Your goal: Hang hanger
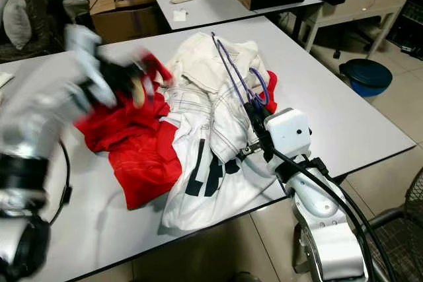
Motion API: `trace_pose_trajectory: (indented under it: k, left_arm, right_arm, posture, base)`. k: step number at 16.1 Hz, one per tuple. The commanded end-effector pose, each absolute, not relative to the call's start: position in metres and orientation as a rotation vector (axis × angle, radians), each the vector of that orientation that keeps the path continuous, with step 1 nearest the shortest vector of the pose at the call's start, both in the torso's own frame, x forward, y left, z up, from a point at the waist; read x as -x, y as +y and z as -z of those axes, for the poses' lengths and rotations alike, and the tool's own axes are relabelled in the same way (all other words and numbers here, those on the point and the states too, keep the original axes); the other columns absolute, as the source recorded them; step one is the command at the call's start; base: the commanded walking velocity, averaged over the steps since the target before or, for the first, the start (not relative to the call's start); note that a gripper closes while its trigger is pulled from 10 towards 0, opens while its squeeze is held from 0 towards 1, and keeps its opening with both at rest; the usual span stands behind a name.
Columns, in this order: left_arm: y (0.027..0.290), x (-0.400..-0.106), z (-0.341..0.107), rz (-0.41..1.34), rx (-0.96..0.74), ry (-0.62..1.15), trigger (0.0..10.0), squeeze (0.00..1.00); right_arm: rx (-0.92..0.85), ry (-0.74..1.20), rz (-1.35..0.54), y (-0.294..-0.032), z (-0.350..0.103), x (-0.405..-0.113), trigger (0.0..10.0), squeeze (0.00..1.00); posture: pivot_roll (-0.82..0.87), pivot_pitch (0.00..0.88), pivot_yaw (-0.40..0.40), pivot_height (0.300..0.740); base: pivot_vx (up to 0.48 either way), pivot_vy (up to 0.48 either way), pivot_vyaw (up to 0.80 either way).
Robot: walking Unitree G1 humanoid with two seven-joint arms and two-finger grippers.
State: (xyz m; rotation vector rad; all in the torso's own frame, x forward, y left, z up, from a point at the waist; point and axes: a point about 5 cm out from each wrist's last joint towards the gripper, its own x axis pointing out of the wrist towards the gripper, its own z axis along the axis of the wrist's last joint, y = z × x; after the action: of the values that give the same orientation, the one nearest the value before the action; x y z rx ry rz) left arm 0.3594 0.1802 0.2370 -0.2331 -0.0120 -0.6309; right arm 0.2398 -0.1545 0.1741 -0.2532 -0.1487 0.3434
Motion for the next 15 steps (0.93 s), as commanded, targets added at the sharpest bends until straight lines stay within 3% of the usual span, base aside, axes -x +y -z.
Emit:
trace_pose_trajectory:
  k: [1,2,3,6,8,10,13,15]
  left_arm:
    - [0.195,-0.358,-0.228,0.627,0.101,0.046,10.0,0.00]
    - [0.198,-0.356,-0.222,0.640,0.040,0.084,10.0,0.00]
    - [0.203,-0.354,-0.215,0.637,-0.015,0.140,10.0,1.00]
    - [0.232,-0.358,-0.209,0.417,0.002,0.196,10.0,1.00]
    - [0.266,-0.369,-0.210,0.071,-0.010,0.135,10.0,1.00]
    - [0.290,-0.367,-0.210,-0.102,-0.028,0.128,10.0,1.00]
    - [0.306,-0.362,-0.202,-0.191,-0.051,0.173,10.0,1.00]
    - [0.304,-0.361,-0.194,-0.103,-0.028,0.169,10.0,1.00]
  right_arm:
    - [0.258,-0.166,-0.343,-0.153,-0.177,-0.237,10.0,0.00]
    - [0.257,-0.166,-0.343,-0.152,-0.177,-0.237,10.0,0.00]
    - [0.257,-0.166,-0.344,-0.152,-0.177,-0.237,10.0,0.00]
    - [0.254,-0.167,-0.345,-0.152,-0.177,-0.237,10.0,0.00]
    - [0.251,-0.164,-0.349,-0.151,-0.176,-0.236,10.0,0.00]
    - [0.250,-0.158,-0.352,-0.151,-0.175,-0.235,10.0,0.00]
    - [0.250,-0.147,-0.357,-0.151,-0.173,-0.234,10.0,0.00]
    - [0.248,-0.143,-0.359,-0.149,-0.172,-0.233,10.0,0.00]
  posture:
    - [0.01,0.000,0.082,0.740]
    - [0.01,0.000,0.083,0.740]
    - [0.01,0.000,0.084,0.740]
    - [0.01,0.000,0.085,0.740]
    - [0.01,0.000,0.083,0.740]
    - [0.01,0.000,0.084,0.740]
    - [0.02,0.000,0.087,0.740]
    - [0.02,0.000,0.090,0.740]
  base:
    - [0.000,0.000,0.00]
    - [0.000,0.000,0.00]
    - [0.000,0.000,0.00]
    - [0.000,0.000,0.00]
    - [0.000,0.000,0.00]
    - [0.000,0.000,0.00]
    - [0.000,0.000,0.00]
    - [0.000,0.000,0.00]
